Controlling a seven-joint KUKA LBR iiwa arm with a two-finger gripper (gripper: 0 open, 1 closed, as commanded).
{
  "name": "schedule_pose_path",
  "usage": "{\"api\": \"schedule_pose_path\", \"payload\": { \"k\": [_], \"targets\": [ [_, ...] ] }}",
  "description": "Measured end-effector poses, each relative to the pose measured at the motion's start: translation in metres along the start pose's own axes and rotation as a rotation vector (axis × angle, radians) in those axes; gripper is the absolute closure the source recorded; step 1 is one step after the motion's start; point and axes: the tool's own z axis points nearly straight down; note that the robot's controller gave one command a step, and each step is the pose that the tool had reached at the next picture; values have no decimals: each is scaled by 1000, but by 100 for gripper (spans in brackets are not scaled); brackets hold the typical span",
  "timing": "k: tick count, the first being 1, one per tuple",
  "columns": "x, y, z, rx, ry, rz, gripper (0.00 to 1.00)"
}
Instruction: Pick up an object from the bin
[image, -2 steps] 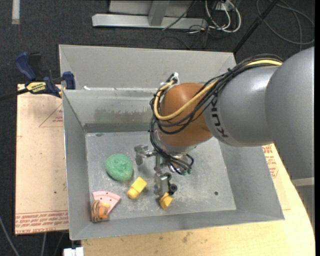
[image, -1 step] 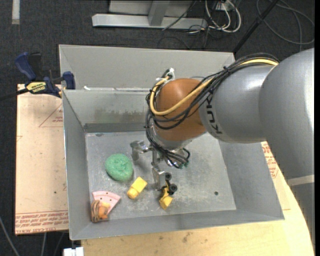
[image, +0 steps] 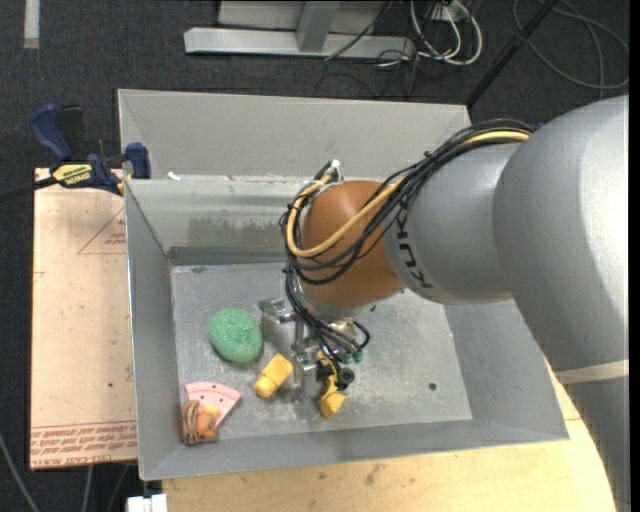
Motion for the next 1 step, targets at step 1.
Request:
{"api": "schedule_pose_path", "payload": {
  "k": [1],
  "targets": [
    [3, 33, 8, 0, 0, -121, 100]
  ]
}}
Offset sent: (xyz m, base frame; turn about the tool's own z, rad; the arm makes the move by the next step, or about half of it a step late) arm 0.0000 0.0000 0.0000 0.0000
